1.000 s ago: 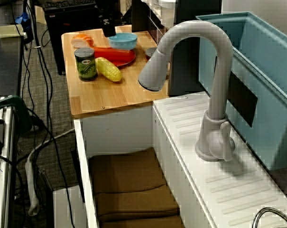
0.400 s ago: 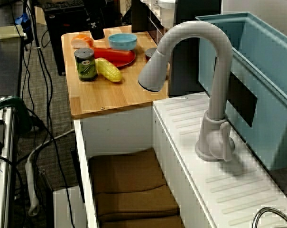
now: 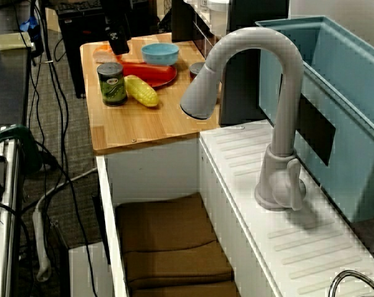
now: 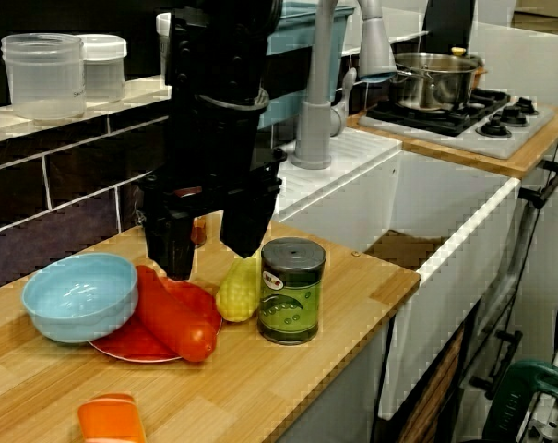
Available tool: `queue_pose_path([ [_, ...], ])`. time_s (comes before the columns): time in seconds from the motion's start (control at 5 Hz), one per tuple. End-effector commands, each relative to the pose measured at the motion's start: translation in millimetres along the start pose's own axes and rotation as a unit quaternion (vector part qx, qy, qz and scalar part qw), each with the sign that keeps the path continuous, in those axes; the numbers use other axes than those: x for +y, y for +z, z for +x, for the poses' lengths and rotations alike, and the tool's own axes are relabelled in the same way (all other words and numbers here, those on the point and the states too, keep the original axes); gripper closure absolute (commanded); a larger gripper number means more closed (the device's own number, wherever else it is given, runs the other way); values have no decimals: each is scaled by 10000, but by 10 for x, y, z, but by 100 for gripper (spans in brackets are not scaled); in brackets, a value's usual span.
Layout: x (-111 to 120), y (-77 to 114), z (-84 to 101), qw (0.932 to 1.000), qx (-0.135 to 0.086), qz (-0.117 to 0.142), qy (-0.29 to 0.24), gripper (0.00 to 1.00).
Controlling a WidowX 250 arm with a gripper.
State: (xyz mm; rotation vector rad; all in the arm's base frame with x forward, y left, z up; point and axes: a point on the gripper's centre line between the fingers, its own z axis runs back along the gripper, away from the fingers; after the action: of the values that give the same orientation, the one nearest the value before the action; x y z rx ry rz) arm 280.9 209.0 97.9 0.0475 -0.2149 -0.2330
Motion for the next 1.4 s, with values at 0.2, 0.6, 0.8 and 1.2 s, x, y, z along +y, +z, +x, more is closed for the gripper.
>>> queue_pose_path([
  [0.2, 149, 168, -83, 9994, 18, 289, -198, 0],
  [0.6, 202, 166, -169, 9993, 62, 276, -247, 0],
  [0.8, 211, 158, -211, 9992, 75, 287, -277, 0],
  [1.2, 225, 139, -325, 9990, 99, 333, -295, 2],
])
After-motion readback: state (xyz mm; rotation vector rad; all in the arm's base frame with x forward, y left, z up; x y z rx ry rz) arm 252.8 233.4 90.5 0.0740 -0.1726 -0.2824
